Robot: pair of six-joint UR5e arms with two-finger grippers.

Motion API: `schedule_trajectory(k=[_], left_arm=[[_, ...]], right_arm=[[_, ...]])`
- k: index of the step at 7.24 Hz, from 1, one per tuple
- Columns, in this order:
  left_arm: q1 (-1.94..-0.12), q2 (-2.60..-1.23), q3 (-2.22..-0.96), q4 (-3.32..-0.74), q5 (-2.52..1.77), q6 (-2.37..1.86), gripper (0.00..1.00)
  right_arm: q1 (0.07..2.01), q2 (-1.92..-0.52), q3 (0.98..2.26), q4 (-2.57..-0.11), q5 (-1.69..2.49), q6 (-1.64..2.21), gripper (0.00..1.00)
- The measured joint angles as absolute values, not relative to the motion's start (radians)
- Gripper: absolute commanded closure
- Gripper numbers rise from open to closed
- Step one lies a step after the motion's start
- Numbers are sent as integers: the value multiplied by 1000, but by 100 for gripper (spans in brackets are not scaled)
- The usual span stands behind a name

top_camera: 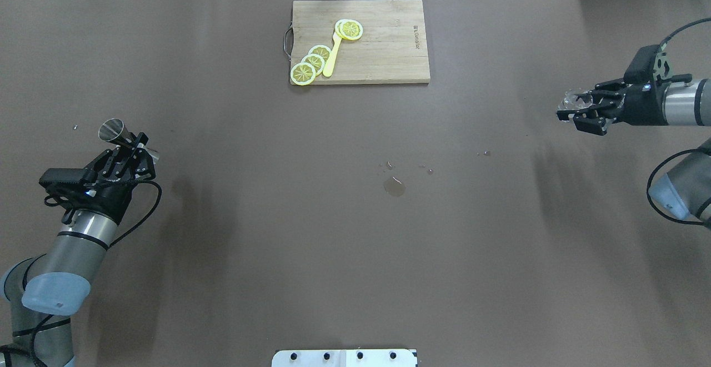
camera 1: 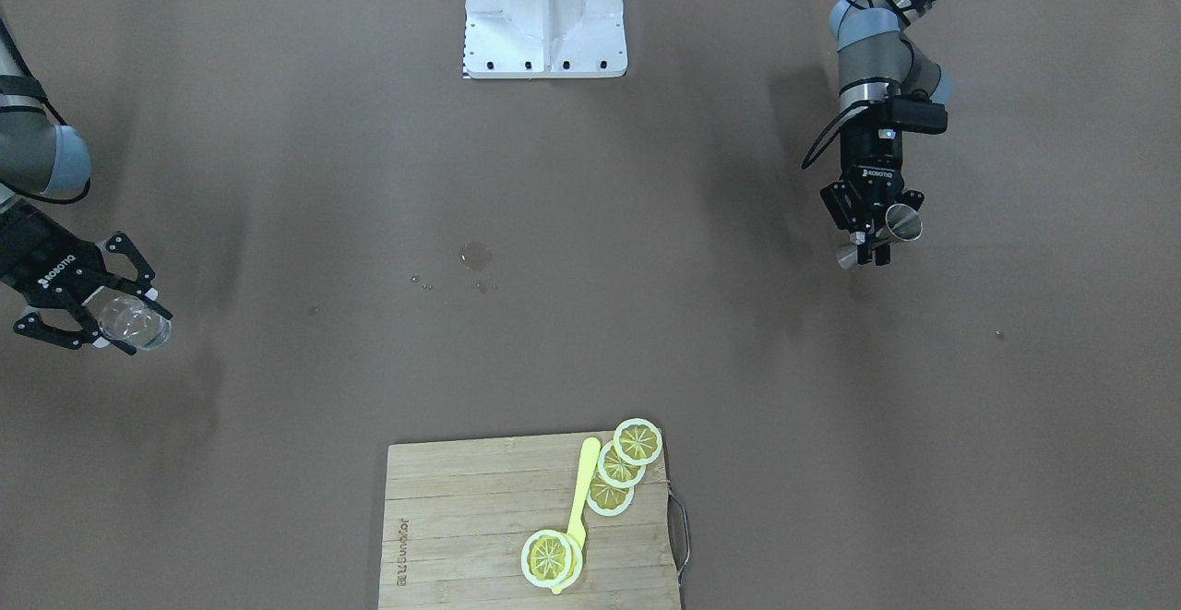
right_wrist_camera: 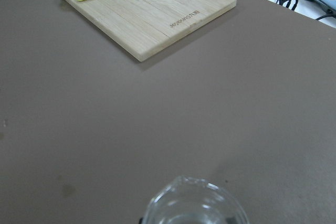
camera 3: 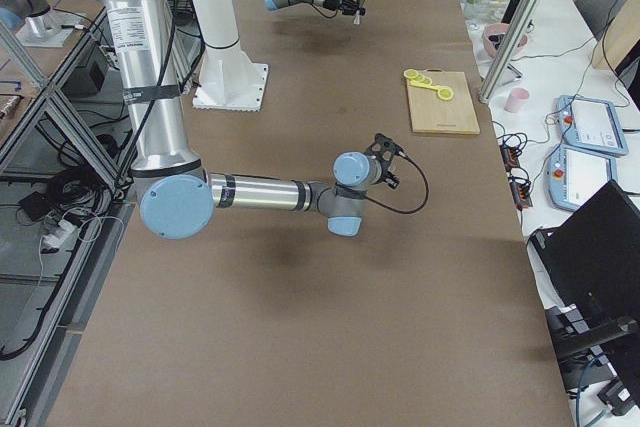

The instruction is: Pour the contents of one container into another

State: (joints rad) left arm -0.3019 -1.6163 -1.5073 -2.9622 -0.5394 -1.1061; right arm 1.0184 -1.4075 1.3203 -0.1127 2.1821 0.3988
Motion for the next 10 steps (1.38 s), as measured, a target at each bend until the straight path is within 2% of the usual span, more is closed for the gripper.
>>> schedule_trajectory(k=[3,10], left_arm=[[-302,-1617,-1561,-2959,-556,-1106,100],[-331,-1662,-1687,-2938,-966,-657,100]], right_arm=[[1044,-1370,1439,-289,2286,390,100],[1088,-1319,1446,-359,2357,339,100]])
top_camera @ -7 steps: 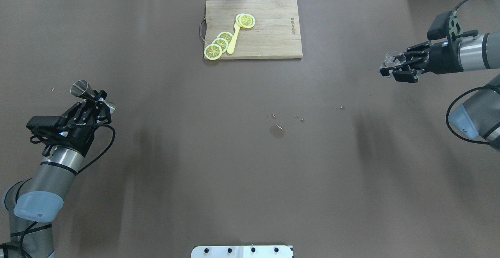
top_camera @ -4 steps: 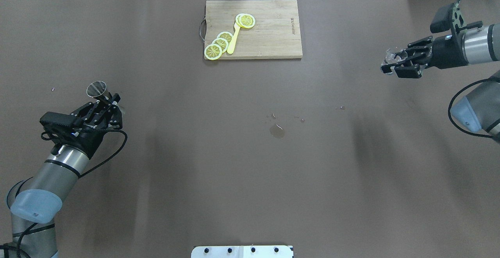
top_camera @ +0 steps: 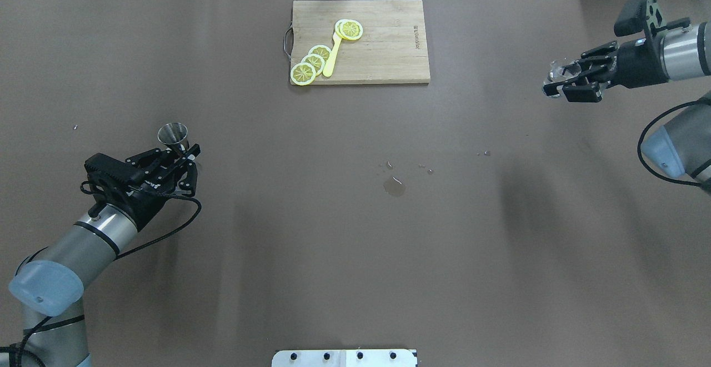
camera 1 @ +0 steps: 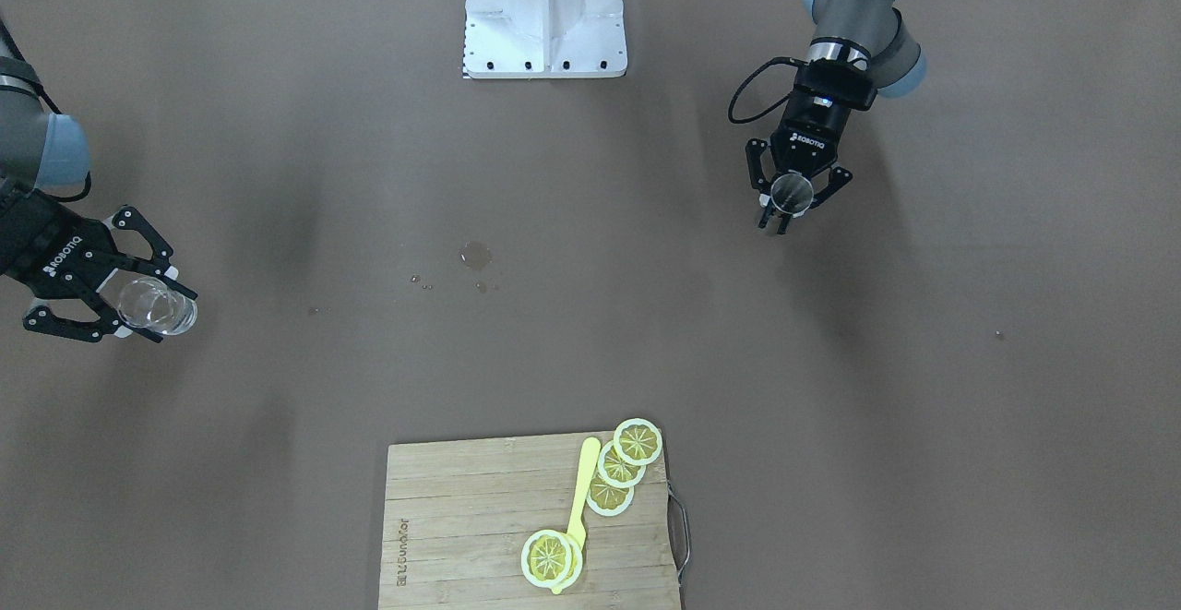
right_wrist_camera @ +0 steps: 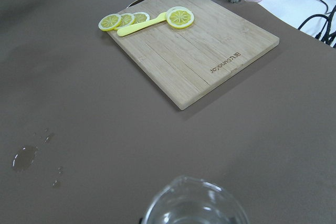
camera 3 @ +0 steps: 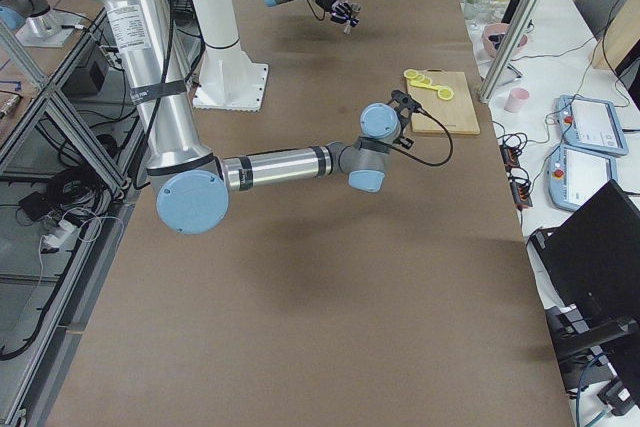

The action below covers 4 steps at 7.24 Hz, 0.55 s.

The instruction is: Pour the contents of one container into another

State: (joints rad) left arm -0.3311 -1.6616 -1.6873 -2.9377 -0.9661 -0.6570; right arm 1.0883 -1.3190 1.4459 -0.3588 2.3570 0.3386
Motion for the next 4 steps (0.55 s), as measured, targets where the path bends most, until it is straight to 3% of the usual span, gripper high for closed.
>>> schedule_trajectory(k=[4], left_arm=[[-414,-1777,-1680,-2905,-1307,-456,100]], right_arm=[[1088,-1313,1452,-399,2359,311,100]])
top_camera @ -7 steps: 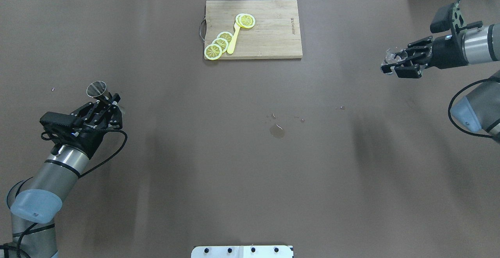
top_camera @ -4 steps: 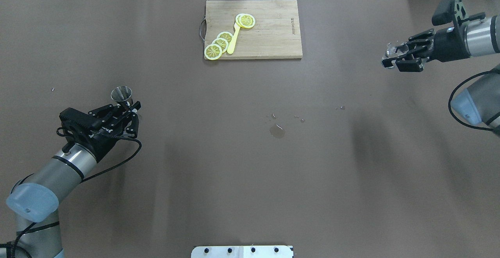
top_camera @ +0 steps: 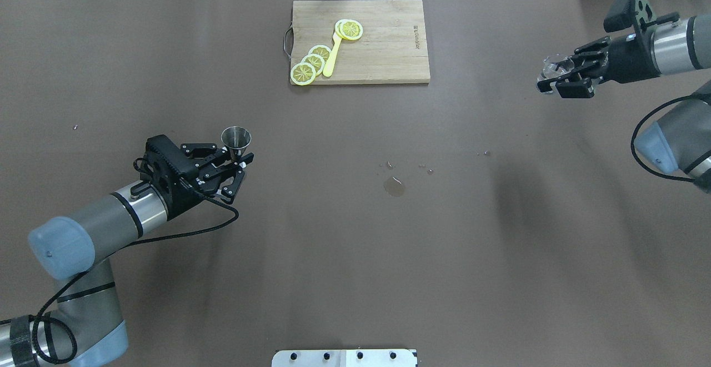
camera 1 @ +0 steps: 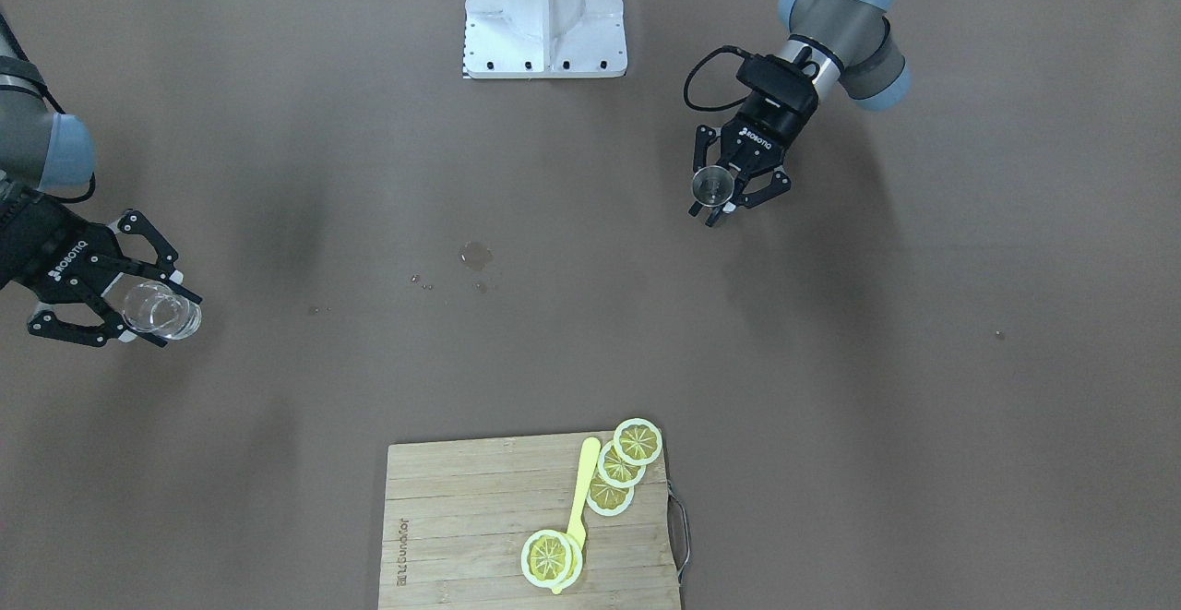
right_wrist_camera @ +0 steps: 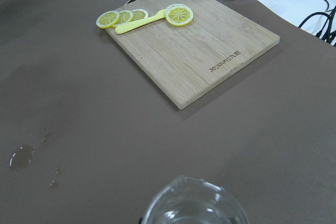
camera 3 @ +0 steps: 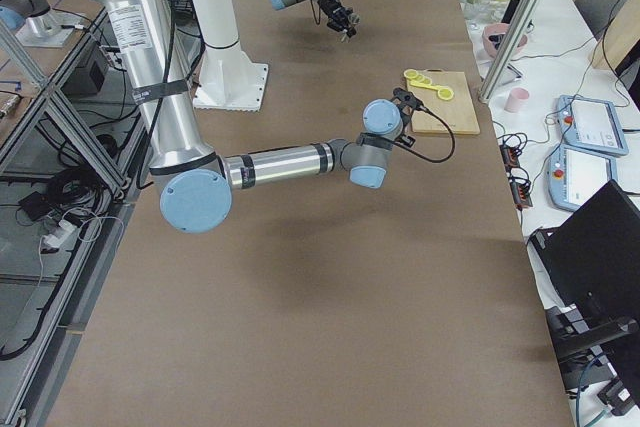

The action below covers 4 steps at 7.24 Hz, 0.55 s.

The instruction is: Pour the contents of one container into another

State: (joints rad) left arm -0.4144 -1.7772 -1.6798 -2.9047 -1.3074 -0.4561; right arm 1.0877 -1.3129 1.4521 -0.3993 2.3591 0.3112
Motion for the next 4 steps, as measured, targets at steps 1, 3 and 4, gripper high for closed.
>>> schedule_trajectory(k=[1,3,4], left_arm=[[-445,-1817,-1666,-2884,-1391,-415,100],[-514,-1939,-1572,-2859,-1546,-337,100],[-546,-2007,-1509,-2856,-1621,-310,100]], right_arm=[[1083,-1312,1454,-407,2352,289,100],[1056,-1306,1455,-414,2320,271,100],[1044,-1292,1454,-434,2314,269,100]])
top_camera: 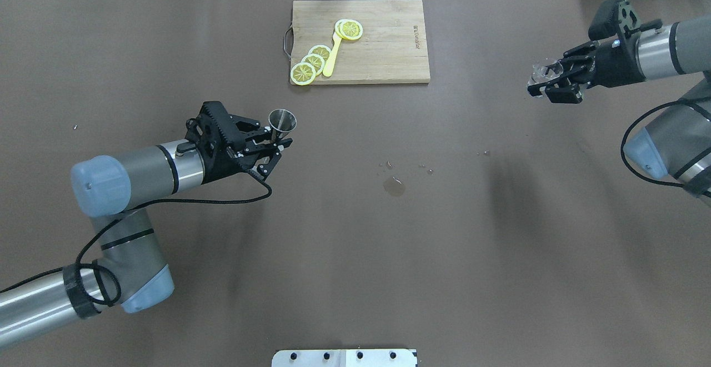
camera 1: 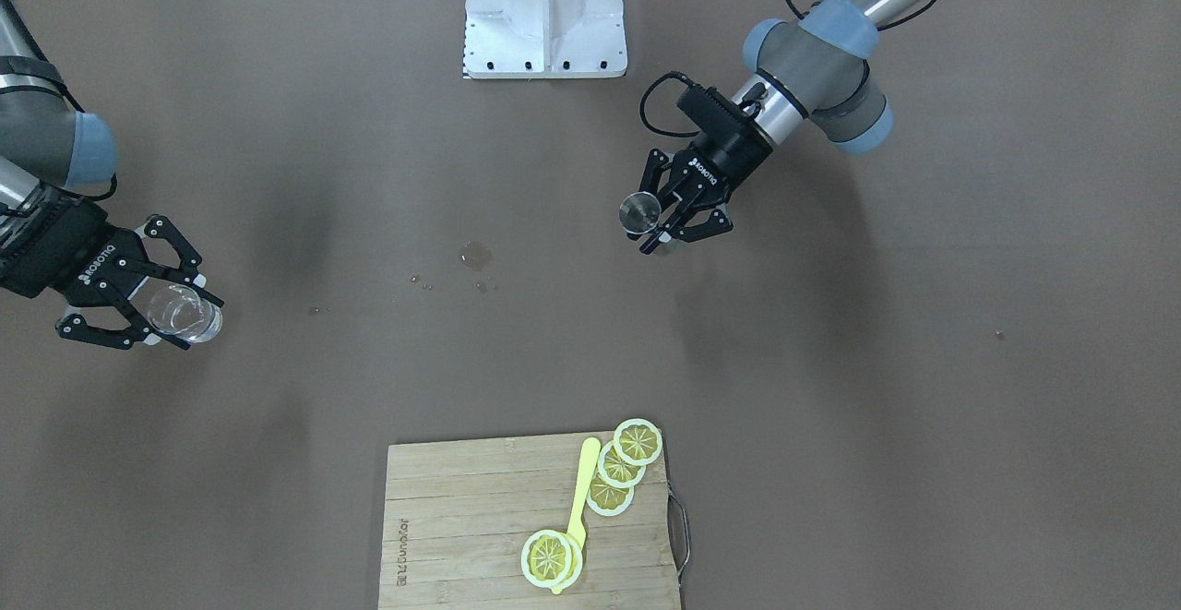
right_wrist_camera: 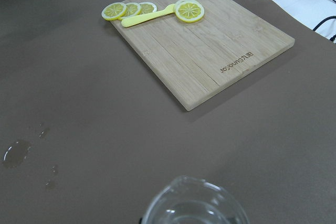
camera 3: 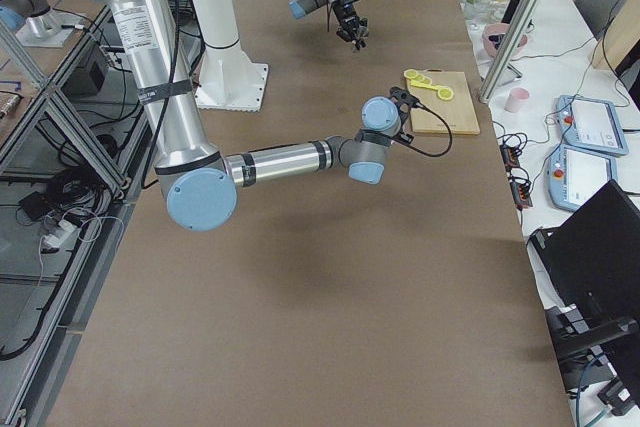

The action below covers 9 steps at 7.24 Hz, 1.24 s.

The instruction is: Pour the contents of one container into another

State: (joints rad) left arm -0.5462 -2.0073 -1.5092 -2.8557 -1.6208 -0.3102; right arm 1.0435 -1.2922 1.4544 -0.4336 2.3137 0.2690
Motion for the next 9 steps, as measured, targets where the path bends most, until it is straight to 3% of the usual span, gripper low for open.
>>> schedule_trajectory(k=[6,9], left_arm=[[-694,-2348,-1137,-2840,-2018,-78,100],[-708,-2442,-1026,-2841,-2104,-5,100]], right_arm=[[997,-1187,1509,-618,2331,211,100],[962,-1195,1593,-640,2307,188,100]])
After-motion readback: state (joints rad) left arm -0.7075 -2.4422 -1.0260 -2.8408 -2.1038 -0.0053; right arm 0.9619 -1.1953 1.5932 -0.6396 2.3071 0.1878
